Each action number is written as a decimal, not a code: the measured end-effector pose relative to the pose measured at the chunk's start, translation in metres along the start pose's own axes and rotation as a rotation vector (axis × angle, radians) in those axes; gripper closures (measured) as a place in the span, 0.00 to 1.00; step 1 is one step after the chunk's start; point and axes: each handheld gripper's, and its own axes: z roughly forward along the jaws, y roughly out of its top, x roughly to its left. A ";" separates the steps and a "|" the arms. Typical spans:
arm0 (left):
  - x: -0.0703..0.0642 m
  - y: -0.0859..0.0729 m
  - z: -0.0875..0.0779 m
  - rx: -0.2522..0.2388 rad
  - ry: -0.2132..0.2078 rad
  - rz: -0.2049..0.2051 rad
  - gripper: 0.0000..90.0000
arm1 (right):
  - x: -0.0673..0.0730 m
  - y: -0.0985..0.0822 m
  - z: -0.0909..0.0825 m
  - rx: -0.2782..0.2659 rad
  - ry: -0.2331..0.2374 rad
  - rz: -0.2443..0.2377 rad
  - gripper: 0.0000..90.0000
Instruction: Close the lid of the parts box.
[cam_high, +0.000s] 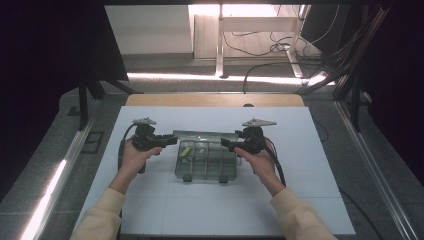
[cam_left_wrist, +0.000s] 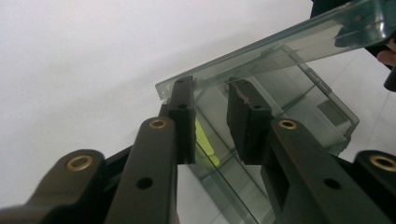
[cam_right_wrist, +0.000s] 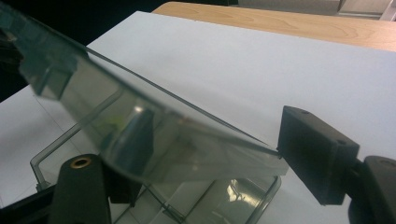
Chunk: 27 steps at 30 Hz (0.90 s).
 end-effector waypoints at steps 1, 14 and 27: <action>0.001 0.000 0.000 0.003 0.002 -0.002 0.81 | 0.000 0.000 0.000 0.000 -0.001 -0.001 0.30; 0.006 -0.002 -0.008 -0.013 -0.008 -0.026 0.87 | 0.000 -0.001 0.000 0.010 0.004 -0.002 0.30; 0.003 0.000 -0.003 -0.017 -0.022 -0.029 0.88 | -0.001 -0.003 -0.007 0.020 -0.003 -0.003 0.28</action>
